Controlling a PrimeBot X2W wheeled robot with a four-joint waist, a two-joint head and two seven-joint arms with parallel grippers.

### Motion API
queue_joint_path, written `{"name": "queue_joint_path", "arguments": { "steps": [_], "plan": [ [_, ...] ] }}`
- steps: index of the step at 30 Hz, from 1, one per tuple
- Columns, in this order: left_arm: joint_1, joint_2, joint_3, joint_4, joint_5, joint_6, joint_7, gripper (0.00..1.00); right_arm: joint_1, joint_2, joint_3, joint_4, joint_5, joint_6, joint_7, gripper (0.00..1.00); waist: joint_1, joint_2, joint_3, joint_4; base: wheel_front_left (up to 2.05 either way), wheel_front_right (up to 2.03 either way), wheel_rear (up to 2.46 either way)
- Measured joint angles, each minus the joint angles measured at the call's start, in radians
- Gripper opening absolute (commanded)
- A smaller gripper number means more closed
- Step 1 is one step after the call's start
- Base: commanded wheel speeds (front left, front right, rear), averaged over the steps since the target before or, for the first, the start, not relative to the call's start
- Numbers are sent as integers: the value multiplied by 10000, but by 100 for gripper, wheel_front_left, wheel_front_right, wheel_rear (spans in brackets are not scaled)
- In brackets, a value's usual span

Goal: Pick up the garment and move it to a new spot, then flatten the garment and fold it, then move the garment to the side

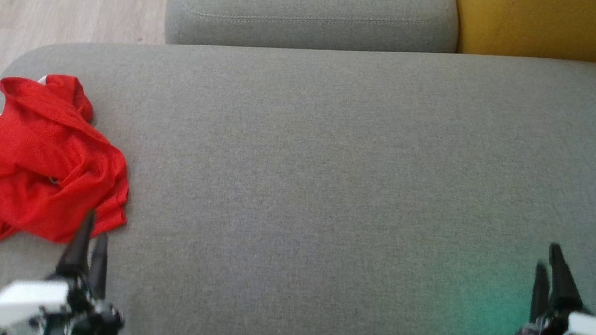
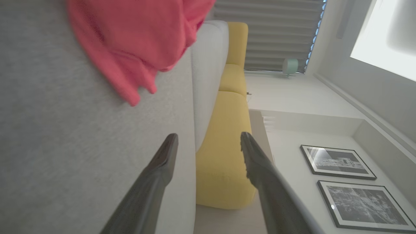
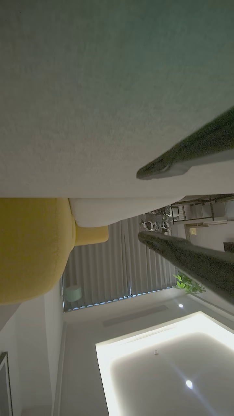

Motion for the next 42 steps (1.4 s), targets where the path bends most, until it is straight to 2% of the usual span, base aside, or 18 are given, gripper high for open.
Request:
{"name": "queue_joint_path", "arguments": {
  "steps": [11,19,33,42],
  "plan": [
    [322,-46,-21,10,15,2,-265,100,264,13,132,25,-219,0,-286,100,0,0,-28,-34,0,0,0],
    [321,-44,23,-48,418,2,-456,100,252,13,174,-71,-742,0,-476,100,0,0,-47,-93,0,0,0],
    [188,-42,330,-499,1365,0,-913,100,124,10,307,-539,-2621,0,-892,100,0,0,-89,-164,0,0,0],
    [102,-44,366,-1342,2658,169,-1150,100,88,12,314,-1093,-4238,0,-1126,100,0,0,-86,-202,0,0,0]
  ]
}}
